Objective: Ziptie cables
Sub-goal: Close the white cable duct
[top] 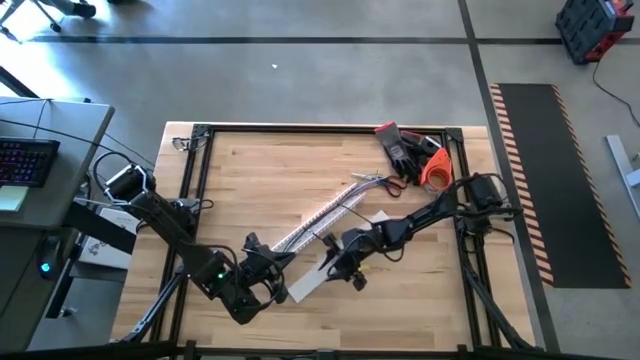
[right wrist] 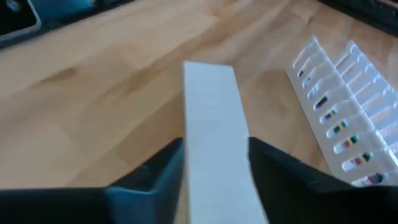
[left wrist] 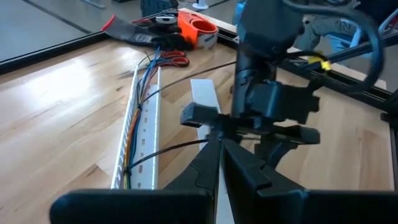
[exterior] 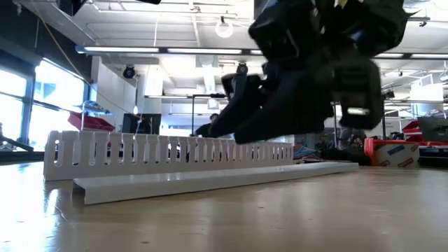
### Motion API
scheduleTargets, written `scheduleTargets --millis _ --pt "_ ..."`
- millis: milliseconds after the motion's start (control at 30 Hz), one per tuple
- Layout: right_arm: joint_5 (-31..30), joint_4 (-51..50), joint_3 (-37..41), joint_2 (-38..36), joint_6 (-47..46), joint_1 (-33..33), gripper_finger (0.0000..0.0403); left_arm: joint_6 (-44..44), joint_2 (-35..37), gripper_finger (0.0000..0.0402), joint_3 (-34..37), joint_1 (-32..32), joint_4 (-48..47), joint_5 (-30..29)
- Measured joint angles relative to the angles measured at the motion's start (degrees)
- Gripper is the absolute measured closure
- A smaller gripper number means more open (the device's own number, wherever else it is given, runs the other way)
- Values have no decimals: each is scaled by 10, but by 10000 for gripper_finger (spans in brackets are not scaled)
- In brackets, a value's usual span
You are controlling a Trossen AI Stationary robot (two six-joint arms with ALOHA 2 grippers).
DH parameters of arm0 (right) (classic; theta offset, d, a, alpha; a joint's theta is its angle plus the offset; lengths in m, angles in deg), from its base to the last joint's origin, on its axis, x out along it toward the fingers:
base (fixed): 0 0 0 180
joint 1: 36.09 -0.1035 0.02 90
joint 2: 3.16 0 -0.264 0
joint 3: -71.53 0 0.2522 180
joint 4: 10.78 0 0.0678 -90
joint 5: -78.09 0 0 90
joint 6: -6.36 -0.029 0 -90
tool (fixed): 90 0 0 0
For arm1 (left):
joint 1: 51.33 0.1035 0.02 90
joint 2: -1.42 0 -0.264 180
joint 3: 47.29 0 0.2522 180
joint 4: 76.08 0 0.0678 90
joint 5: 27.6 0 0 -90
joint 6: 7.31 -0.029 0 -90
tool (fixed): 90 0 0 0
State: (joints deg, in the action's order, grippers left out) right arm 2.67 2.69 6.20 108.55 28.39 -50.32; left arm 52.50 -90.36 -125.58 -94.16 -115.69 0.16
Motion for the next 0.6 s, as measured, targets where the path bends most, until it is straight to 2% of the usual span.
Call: scheduleTargets --millis 167,300,433,600 --pt "2 18 0 37 -10 13 144 0 0 399 0 0 0 1" --pt "-2 23 -1 61 -12 23 103 0 0 399 0 0 -1 2" --pt "12 31 -4 89 -16 36 114 0 0 399 0 0 0 1" --pt "44 50 -7 125 -15 49 177 1 0 399 0 0 0 2"
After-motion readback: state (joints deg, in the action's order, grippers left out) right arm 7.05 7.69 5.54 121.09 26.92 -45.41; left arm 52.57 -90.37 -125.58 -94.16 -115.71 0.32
